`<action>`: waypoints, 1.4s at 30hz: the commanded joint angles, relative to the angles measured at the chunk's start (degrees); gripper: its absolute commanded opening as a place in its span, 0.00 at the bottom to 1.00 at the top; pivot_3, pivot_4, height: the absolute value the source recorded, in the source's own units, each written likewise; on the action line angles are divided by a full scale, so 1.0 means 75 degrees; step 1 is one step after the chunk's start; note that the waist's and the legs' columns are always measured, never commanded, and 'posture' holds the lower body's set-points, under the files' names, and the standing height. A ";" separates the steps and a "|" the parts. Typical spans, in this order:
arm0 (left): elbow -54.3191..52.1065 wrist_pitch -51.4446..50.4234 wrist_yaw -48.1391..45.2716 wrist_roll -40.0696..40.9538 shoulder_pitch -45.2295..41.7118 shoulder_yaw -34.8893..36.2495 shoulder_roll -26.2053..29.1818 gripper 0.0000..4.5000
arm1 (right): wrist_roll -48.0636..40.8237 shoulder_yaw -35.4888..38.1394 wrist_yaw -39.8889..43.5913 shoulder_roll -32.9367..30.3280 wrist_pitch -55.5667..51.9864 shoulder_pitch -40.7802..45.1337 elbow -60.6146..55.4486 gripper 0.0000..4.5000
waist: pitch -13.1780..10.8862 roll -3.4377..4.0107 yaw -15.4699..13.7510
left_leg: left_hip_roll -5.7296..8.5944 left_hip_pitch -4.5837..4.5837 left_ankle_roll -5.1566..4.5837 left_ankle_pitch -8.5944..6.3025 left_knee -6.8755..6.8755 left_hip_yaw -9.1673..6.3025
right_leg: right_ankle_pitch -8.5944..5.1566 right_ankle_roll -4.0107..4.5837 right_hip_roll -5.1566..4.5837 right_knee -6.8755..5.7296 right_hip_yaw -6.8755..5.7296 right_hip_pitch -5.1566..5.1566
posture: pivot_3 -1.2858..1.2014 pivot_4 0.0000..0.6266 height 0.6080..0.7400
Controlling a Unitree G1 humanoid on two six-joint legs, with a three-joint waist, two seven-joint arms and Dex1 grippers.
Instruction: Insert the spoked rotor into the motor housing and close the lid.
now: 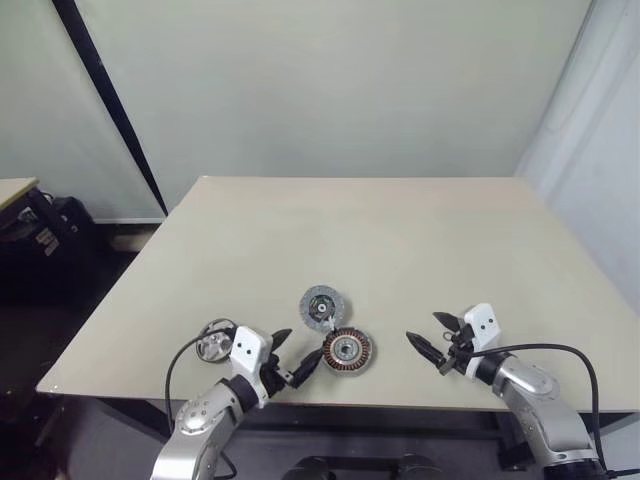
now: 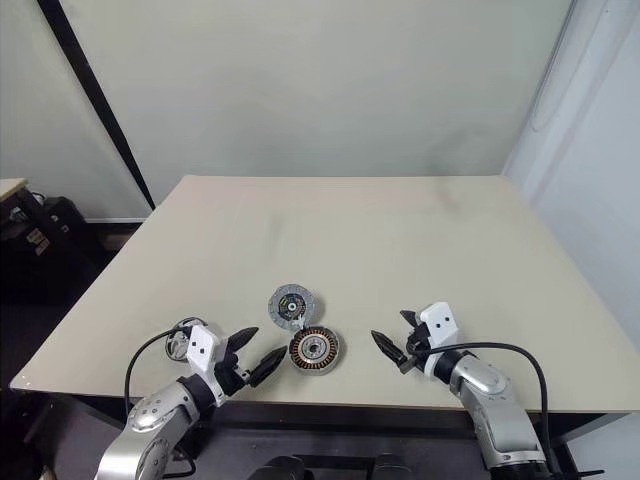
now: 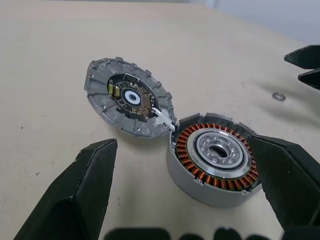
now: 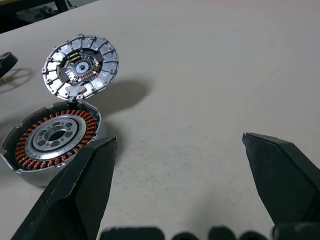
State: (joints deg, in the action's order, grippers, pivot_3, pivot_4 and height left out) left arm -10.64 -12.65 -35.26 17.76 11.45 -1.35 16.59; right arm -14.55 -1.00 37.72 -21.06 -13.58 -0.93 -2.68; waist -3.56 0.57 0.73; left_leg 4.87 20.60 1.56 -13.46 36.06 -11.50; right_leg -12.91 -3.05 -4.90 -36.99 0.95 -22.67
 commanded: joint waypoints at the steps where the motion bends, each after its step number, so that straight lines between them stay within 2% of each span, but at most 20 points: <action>1: -0.0330 0.0061 0.0019 0.0062 -0.0051 0.0058 0.0079 0.99 | -0.0081 0.0001 0.0033 0.0047 0.0126 0.0151 -0.0174 0.97 | 0.0000 0.0000 0.0000 | 0.0000 0.0000 0.0000 0.0000 0.0000 0.0000 | 0.0000 0.0000 0.0000 0.0000 0.0000 0.0000 | 0.52 0.00 1.00; 14: -0.0126 0.0024 -0.0150 0.0122 -0.0432 0.0007 0.0125 0.99 | -0.0142 0.0250 -0.0231 0.0111 0.0239 0.0075 -0.0231 0.97 | 0.0000 0.0000 0.0000 | 0.0000 0.0001 0.0000 0.0000 0.0000 0.0000 | 0.0000 0.0000 0.0000 0.0000 -0.0001 0.0000 | 0.52 0.00 1.00; 18: -0.0168 -0.0085 -0.0447 0.0303 -0.0484 -0.0070 0.0192 0.99 | -0.0279 0.0508 -0.0636 0.0261 -0.0104 0.0026 -0.0407 0.97 | 0.0000 0.0001 -0.0002 | 0.0000 0.0001 0.0000 0.0000 -0.0001 0.0001 | 0.0000 0.0000 0.0000 0.0000 0.0000 -0.0003 | 0.52 0.00 1.00; 31: -0.0330 -0.0654 -0.1808 0.0851 -0.0617 -0.0470 0.0848 0.99 | 0.0045 0.0624 -0.1894 0.0026 -0.1792 -0.0197 -0.1145 0.97 | -0.0001 0.0004 -0.0002 | -0.0003 0.0008 0.0000 -0.0001 -0.0004 0.0003 | -0.0001 0.0001 0.0000 0.0000 0.0001 -0.0012 | 0.52 0.00 1.00; 42: -0.0318 -0.0785 -0.2162 0.0796 -0.1026 -0.0933 0.1007 0.99 | 0.0561 0.0538 -0.2732 0.0090 -0.2552 0.0020 -0.0802 0.97 | -0.0001 0.0004 0.0001 | -0.0007 0.0012 -0.0003 0.0001 -0.0006 0.0012 | 0.0000 0.0001 0.0002 0.0000 0.0004 -0.0022 | 0.52 0.00 1.00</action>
State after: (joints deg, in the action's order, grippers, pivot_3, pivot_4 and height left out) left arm -10.72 -18.75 -51.18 23.23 4.72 -8.19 23.94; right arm -10.62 2.34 17.86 -20.77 -32.87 -2.17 -8.10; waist -3.56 0.60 0.75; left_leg 4.81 20.69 1.54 -13.45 36.01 -11.41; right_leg -12.91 -3.04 -4.87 -37.00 0.98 -22.83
